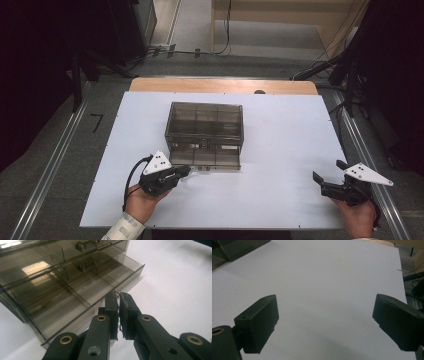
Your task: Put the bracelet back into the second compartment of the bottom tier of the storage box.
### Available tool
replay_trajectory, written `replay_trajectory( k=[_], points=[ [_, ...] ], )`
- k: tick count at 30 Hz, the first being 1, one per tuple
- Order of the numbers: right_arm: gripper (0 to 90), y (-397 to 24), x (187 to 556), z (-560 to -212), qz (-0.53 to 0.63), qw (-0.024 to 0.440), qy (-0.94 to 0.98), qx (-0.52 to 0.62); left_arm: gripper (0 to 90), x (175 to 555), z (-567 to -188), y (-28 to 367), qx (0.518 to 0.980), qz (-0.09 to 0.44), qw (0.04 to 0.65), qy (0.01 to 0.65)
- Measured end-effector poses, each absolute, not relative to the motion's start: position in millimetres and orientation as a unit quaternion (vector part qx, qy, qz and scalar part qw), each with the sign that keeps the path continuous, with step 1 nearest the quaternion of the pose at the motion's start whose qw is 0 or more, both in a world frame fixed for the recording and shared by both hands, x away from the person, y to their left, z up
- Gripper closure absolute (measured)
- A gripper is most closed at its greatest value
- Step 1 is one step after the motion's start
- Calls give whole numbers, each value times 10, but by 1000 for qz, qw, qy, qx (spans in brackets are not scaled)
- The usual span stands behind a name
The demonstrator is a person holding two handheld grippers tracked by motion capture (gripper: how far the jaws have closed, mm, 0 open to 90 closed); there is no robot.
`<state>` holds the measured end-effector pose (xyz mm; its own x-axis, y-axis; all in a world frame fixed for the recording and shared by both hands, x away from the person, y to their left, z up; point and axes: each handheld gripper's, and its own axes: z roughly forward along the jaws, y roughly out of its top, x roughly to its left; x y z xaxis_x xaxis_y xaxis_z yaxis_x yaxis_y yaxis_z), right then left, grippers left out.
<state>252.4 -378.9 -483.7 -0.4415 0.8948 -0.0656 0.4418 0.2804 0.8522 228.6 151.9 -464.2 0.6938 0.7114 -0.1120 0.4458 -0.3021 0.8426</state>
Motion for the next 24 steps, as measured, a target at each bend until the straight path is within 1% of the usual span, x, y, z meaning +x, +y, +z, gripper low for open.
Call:
replay_trajectory(
  k=[24],
  points=[
    [52,-3790,2529,-4841,401,283,749,445,862,2397,-4502,1399,788,149,479,358]
  ],
)
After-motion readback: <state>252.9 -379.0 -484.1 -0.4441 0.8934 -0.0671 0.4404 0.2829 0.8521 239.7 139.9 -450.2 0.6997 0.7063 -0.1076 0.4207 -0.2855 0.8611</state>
